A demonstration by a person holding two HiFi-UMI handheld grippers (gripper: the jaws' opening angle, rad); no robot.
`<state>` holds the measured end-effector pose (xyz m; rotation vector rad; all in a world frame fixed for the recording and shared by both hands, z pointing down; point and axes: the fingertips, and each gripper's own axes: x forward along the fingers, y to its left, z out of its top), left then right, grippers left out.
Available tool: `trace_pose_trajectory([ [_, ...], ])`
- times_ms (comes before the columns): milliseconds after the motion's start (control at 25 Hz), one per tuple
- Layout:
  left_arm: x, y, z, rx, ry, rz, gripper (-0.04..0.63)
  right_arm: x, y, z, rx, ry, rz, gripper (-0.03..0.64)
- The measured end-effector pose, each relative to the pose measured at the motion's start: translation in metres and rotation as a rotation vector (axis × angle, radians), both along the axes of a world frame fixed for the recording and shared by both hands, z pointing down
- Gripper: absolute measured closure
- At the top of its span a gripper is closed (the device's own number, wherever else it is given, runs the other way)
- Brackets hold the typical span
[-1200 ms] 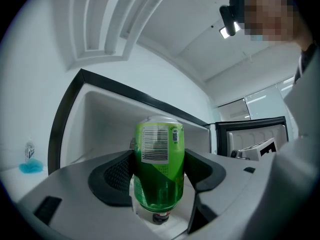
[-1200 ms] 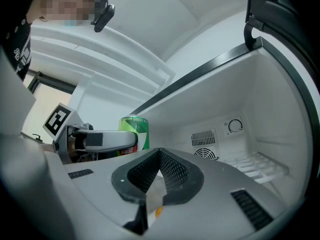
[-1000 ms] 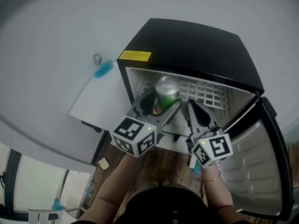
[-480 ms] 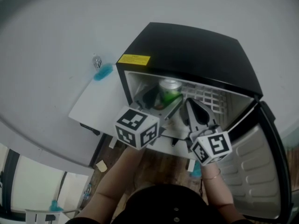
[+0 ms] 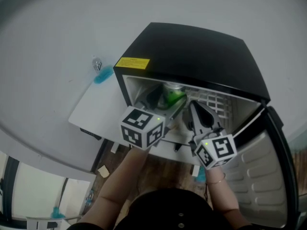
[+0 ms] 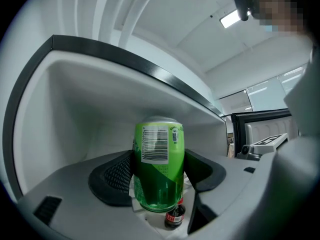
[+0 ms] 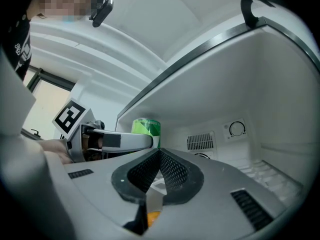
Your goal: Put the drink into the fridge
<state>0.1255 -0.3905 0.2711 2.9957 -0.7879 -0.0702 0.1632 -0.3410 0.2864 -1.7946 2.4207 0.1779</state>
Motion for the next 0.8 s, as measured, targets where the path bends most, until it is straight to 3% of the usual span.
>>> trace_pose_trajectory([
  [800,0.017,-0.03,0.005,0.018,-0.046,-0.047,0.285,0.008,-0.012,0.0,0.002,-0.012,0.011,0.609],
])
